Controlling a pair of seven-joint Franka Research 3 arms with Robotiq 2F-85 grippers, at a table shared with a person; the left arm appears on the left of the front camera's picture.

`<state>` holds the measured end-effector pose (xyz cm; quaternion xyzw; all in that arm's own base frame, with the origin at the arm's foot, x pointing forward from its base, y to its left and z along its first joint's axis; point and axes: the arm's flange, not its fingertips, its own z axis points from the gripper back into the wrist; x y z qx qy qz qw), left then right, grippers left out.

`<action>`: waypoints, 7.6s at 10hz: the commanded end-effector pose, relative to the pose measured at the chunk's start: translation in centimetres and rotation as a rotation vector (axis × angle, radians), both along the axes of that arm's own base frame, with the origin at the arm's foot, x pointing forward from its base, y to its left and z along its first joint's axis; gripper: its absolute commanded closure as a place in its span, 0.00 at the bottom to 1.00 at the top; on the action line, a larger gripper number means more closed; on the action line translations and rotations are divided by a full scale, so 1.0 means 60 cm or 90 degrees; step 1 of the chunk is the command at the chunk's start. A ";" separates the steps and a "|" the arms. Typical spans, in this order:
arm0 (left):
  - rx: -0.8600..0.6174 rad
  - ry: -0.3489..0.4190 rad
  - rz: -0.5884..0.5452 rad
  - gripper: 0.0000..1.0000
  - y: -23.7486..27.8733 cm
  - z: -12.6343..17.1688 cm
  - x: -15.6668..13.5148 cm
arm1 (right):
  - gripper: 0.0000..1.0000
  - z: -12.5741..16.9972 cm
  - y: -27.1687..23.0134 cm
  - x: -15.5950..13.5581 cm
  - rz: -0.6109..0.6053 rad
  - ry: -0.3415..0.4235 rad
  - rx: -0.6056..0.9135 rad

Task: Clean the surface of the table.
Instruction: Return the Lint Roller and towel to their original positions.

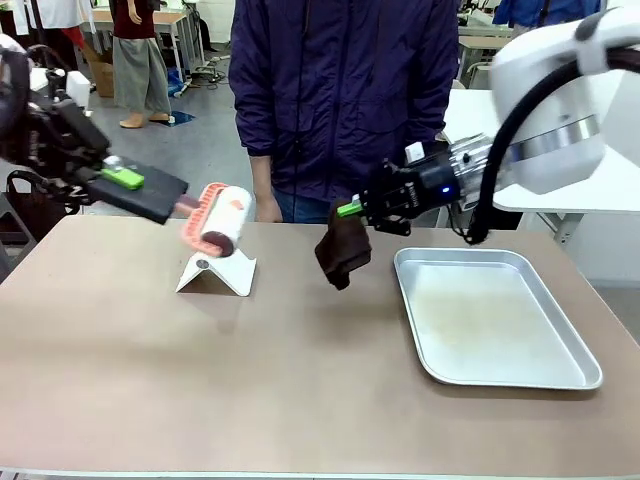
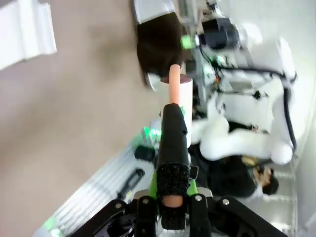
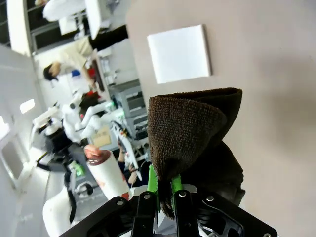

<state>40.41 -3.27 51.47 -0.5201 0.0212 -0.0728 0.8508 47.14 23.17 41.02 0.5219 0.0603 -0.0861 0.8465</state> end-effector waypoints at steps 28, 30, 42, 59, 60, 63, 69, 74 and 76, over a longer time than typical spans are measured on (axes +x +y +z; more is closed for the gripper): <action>0.420 -0.012 0.108 0.78 -0.163 -0.134 0.235 | 0.89 -0.146 -0.028 0.038 -0.038 0.148 -0.227; 0.432 0.001 0.094 0.78 -0.160 -0.143 0.242 | 0.89 -0.146 -0.028 0.038 -0.038 0.148 -0.227; 0.446 0.055 0.092 0.78 -0.156 -0.156 0.267 | 0.89 -0.146 -0.028 0.038 -0.038 0.148 -0.227; 0.381 0.037 0.156 0.00 -0.061 -0.098 0.183 | 0.00 -0.129 -0.056 0.033 -0.019 0.111 -0.222; 0.370 0.032 0.143 0.00 -0.057 -0.094 0.174 | 0.00 -0.128 -0.065 0.032 -0.022 0.106 -0.223; 0.320 0.020 0.090 0.00 -0.034 -0.090 0.127 | 0.00 -0.106 -0.110 0.029 -0.070 0.072 -0.208; 0.119 -0.020 0.025 0.00 0.060 -0.200 0.008 | 0.00 -0.031 -0.317 -0.012 -0.032 0.101 0.045; -0.025 0.031 0.040 0.00 0.115 -0.274 0.042 | 0.00 -0.014 -0.383 -0.067 0.036 0.105 0.158; 0.012 0.034 0.022 0.00 0.107 -0.283 0.019 | 0.00 -0.009 -0.384 -0.055 0.026 0.132 0.143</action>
